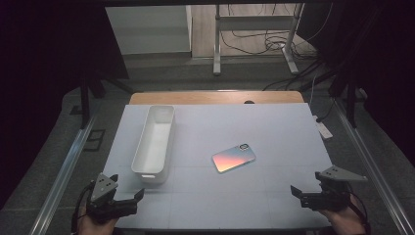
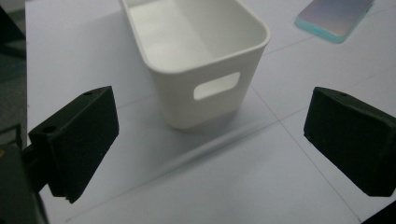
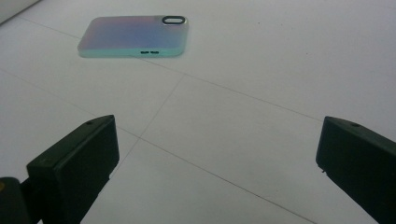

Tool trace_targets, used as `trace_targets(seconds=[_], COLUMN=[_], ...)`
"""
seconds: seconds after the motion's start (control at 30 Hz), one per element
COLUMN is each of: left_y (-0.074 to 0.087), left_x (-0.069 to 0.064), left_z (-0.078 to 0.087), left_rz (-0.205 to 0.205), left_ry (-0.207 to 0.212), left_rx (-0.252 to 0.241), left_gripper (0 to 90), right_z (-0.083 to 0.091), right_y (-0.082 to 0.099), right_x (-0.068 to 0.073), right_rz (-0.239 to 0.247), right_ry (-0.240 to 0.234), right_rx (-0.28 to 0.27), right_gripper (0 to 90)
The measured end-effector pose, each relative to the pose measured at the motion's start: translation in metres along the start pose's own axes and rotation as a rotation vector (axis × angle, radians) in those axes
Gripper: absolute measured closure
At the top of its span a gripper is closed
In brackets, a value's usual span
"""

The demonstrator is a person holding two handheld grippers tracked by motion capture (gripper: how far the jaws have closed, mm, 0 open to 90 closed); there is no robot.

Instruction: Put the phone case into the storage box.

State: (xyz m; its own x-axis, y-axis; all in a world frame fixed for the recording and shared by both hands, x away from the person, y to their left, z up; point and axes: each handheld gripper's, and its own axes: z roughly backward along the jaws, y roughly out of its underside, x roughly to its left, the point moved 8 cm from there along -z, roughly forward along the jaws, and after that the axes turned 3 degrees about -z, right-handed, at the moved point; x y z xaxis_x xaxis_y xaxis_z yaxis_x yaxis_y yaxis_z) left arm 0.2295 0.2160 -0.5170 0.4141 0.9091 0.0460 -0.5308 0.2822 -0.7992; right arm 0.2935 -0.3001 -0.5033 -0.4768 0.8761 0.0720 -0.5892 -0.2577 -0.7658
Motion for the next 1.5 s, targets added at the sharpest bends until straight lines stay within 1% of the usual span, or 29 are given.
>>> trace_targets(seconds=[0.03, 0.13, 0.2, 0.27, 0.33, 0.5, 0.63, 0.7, 0.77, 0.8, 0.87, 1.03, 1.2, 1.3, 1.5], left_y=[0.0, 0.0, 0.001, 0.001, 0.001, 0.002, 0.002, 0.002, 0.002, 0.002, 0.002, 0.002, 0.002, 0.002, 0.002], left_x=[0.0, -0.001, 0.0, 0.001, 0.0, -0.001, -0.001, 0.0, 0.0, 0.0, 0.0, 0.0, -0.001, -0.001, -0.001], left_z=[0.0, -0.001, -0.001, 0.0, 0.0, 0.0, 0.0, 0.0, 0.0, 0.0, 0.0, 0.0, 0.0, 0.0, 0.0], left_rz=[-0.007, -0.008, 0.008, 0.015, 0.025, 0.014, 0.024, 0.031, 0.033, 0.033, 0.031, 0.031, 0.028, 0.024, 0.018], left_ry=[-0.002, 0.005, 0.012, 0.009, 0.015, 0.019, 0.026, 0.028, 0.03, 0.03, 0.031, 0.033, 0.036, 0.036, 0.034], left_rx=[-0.001, 0.006, 0.01, 0.006, 0.012, 0.022, 0.018, 0.018, 0.019, 0.018, 0.018, 0.018, 0.014, 0.014, 0.019], left_gripper=[3.9, 3.9, 3.9, 3.9, 3.9, 4.1, 4.0, 3.9, 3.9, 3.9, 3.9, 3.8, 3.8, 3.8, 3.8], right_z=[0.0, 0.0, -0.001, -0.001, -0.001, -0.003, -0.003, -0.004, -0.005, -0.007, -0.008, -0.01, -0.014, -0.017, -0.021], right_y=[0.0, 0.0, 0.0, 0.0, 0.0, 0.0, 0.0, 0.0, 0.0, -0.001, -0.002, -0.005, -0.009, -0.01, -0.017], right_x=[0.0, 0.0, 0.001, 0.001, 0.001, 0.002, 0.004, 0.005, 0.006, 0.008, 0.009, 0.012, 0.018, 0.019, 0.023], right_rz=[0.0, 0.004, 0.005, 0.007, 0.008, 0.008, 0.017, 0.033, 0.039, 0.04, 0.047, 0.058, 0.085, 0.088, 0.1], right_ry=[-0.001, -0.002, -0.006, -0.009, -0.011, -0.022, -0.03, -0.038, -0.04, -0.047, -0.048, -0.057, -0.08, -0.091, -0.109], right_rx=[0.0, 0.002, 0.002, 0.005, 0.005, 0.013, 0.023, 0.033, 0.038, 0.05, 0.056, 0.059, 0.072, 0.083, 0.08], right_gripper=[0.0, 0.0, 0.0, 0.0, 0.0, 0.0, 0.0, 0.0, 0.0, 0.0, 0.0, 0.0, 0.0, 0.0, 0.0])
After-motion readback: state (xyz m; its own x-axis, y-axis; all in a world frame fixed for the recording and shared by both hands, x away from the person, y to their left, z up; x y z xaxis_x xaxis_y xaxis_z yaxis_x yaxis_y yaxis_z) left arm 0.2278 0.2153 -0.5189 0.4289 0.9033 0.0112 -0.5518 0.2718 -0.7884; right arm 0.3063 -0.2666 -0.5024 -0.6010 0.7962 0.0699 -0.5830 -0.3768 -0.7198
